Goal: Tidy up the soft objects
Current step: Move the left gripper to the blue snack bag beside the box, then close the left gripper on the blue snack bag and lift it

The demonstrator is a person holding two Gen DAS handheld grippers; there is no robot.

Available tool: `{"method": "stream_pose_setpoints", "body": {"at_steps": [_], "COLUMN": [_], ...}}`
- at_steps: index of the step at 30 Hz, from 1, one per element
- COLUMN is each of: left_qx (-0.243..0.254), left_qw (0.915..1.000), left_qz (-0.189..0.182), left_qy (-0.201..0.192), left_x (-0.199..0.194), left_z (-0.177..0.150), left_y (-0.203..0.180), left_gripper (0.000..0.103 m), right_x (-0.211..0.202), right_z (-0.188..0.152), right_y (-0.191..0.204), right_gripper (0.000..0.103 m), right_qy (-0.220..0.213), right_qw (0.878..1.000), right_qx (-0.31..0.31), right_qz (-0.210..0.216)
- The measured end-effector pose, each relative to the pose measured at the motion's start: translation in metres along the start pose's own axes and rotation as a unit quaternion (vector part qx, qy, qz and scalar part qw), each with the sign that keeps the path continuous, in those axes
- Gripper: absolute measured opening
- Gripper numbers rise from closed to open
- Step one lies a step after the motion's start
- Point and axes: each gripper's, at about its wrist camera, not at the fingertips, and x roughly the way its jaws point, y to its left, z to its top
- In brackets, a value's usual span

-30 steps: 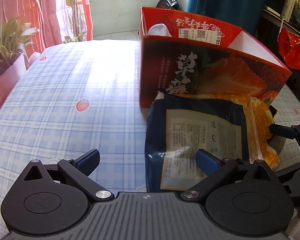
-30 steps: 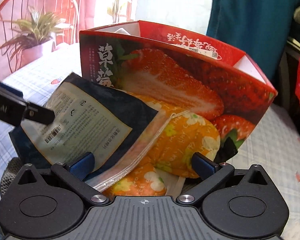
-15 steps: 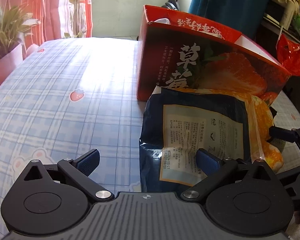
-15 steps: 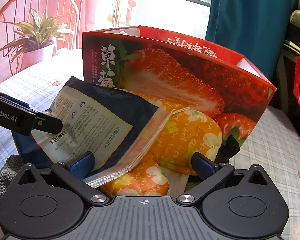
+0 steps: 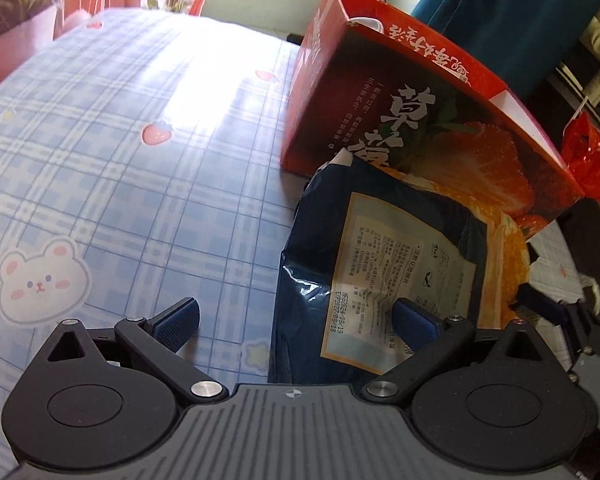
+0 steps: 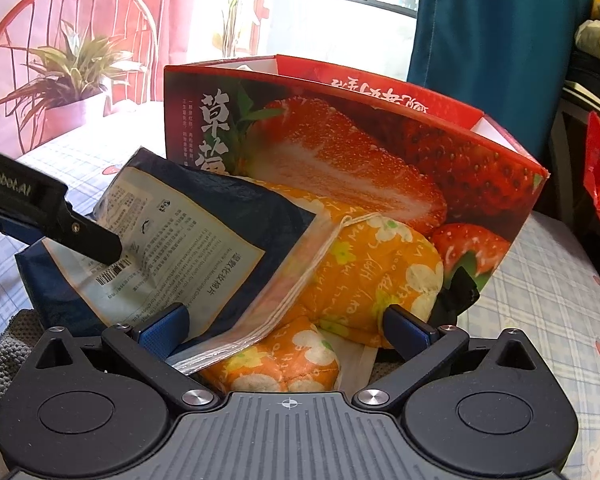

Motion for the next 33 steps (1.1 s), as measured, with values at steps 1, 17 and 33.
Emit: {"method": "stream_pose_setpoints", "body": {"at_steps": [1,17,33], "left_qx": [-0.003,0.06,0.072], "left_qw": [0.9999,0.9969,0.9946], "left_qz": [-0.01,-0.041,-0.072], "left_qy": [0.003,-0.029,-0.021], "left_x": [0.001,-0.019,-0.015], "left_z": [0.002,-0.005,-0.033], "left_y": [0.002,-0.021,-0.048], "left_gripper": [0.103,0.054,0.053], "right_x": [0.0,0.0,-0.026], "right_z": [0.0,0.013,0.01], "right_y": [0.0,-0.004,-0.026], "right_gripper": [0.102,0.102,0.064], "right_qy": [0.0,0.028,0.03], "right_qw": [1.0,1.0,0.998], "right_qx": [0.0,-0.009,0.034], "right_qz": [0.0,0.012,0.052]}}
